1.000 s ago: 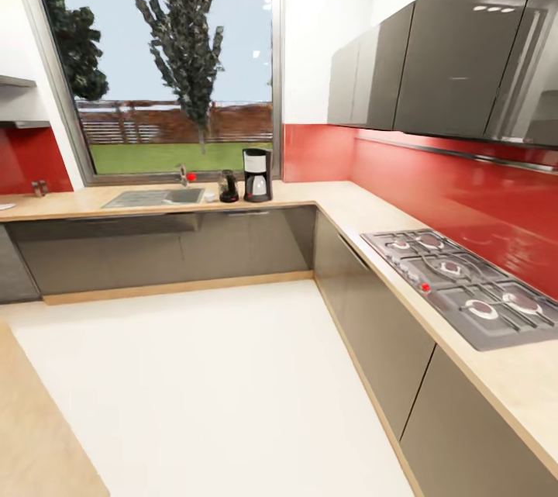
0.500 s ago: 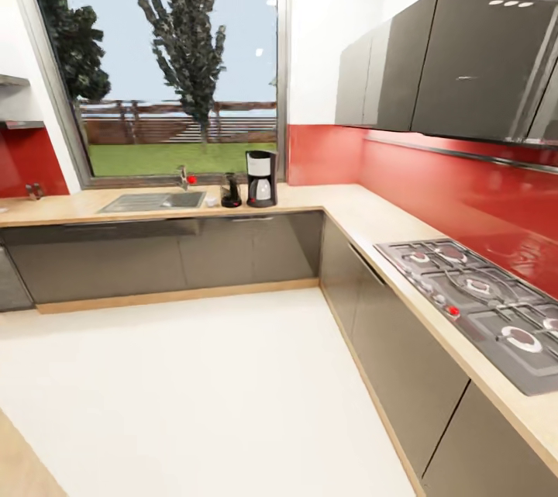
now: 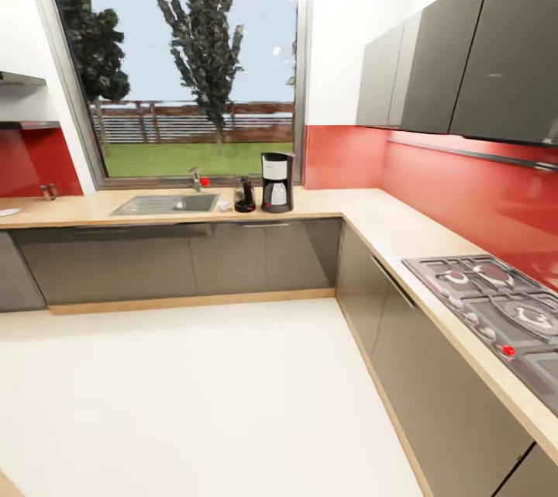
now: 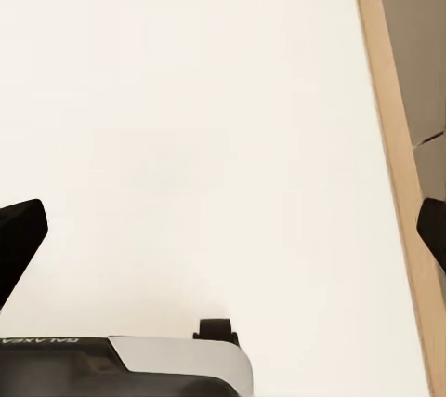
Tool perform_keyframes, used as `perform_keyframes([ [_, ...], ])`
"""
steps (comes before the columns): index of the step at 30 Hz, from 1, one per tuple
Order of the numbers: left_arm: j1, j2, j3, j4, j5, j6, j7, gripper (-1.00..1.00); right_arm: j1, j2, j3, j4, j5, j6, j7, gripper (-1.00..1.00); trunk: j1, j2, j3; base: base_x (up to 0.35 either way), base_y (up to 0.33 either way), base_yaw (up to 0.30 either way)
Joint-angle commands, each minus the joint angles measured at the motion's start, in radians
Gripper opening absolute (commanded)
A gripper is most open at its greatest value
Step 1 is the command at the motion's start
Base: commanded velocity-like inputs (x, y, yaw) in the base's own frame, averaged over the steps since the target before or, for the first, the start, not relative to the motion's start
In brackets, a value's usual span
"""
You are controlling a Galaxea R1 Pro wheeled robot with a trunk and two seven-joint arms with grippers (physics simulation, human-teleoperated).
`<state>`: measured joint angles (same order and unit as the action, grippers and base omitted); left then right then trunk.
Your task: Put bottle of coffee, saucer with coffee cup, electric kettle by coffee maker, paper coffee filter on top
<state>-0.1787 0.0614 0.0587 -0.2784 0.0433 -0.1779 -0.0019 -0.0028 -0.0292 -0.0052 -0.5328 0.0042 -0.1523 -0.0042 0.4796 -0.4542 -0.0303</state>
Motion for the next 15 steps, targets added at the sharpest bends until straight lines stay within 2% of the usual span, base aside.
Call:
perform_keyframes([
  [1,-0.001,0.0,0.001,0.001,0.004,-0.003,0.0,1.0,0.0,0.0,0.0,0.0,0.0,-0.002,0.0,1.0,0.001,-0.002,-0.002,0.333,0.0,0.002],
  [15,-0.001,0.003,0.001,0.001,0.005,-0.003,0.0,1.0,0.0,0.0,0.0,0.0,0.0,-0.003,0.0,1.0,0.001,-0.002,-0.002,0.333,0.0,0.0],
])
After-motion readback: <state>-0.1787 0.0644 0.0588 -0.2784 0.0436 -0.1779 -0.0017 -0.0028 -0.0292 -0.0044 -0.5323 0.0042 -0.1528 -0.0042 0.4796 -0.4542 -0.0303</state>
